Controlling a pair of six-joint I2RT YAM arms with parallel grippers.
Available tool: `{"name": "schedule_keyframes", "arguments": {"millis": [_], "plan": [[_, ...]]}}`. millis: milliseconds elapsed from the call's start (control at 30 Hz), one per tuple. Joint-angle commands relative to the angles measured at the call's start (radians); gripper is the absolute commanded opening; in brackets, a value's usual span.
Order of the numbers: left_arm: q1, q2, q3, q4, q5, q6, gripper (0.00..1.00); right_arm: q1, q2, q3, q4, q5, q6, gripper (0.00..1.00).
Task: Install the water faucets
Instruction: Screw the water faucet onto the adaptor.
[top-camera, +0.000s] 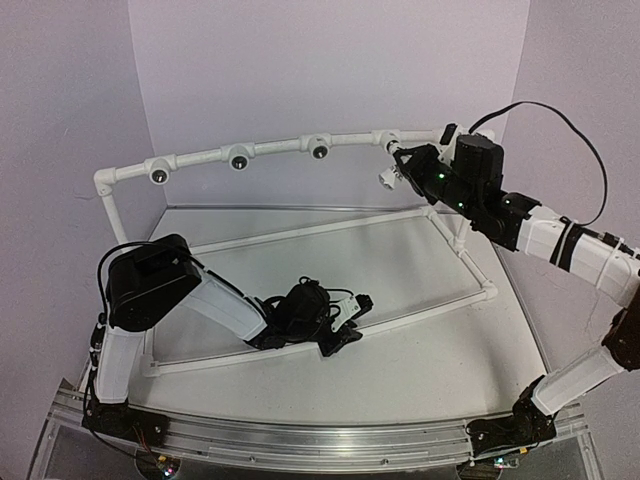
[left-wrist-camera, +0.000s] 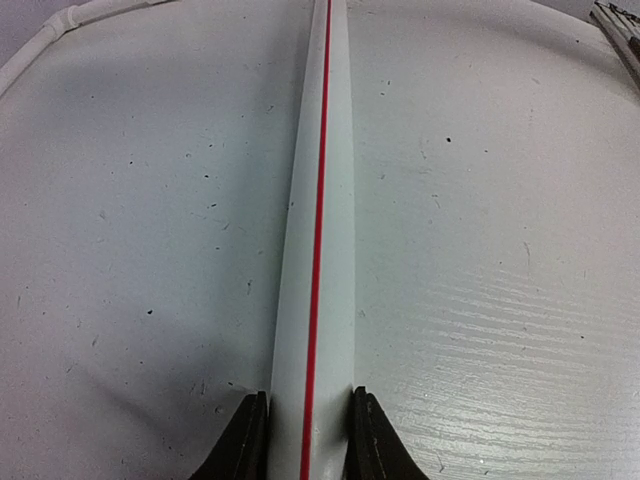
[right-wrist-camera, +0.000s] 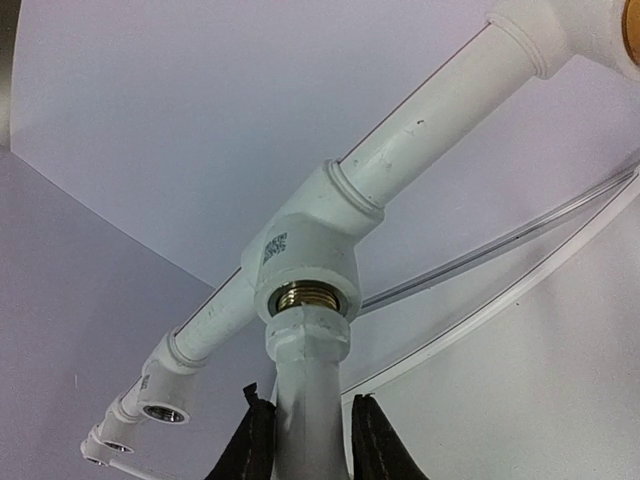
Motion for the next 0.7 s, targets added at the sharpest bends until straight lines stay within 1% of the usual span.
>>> {"name": "schedule_keyframes", "arguments": {"millis": [0, 667], "plan": [[-0.022, 0.117, -0.077, -0.336, -0.055, -0.089, 0.0, -0.038, 0.022, -0.037, 0.074, 0.05, 0.132, 0.0], [-0.022, 0.135, -0.061, -0.344, -0.046, -0.086, 0.0, -0.038, 0.073, -0.137, 0.276, 0.02, 0.4, 0.0]]}}
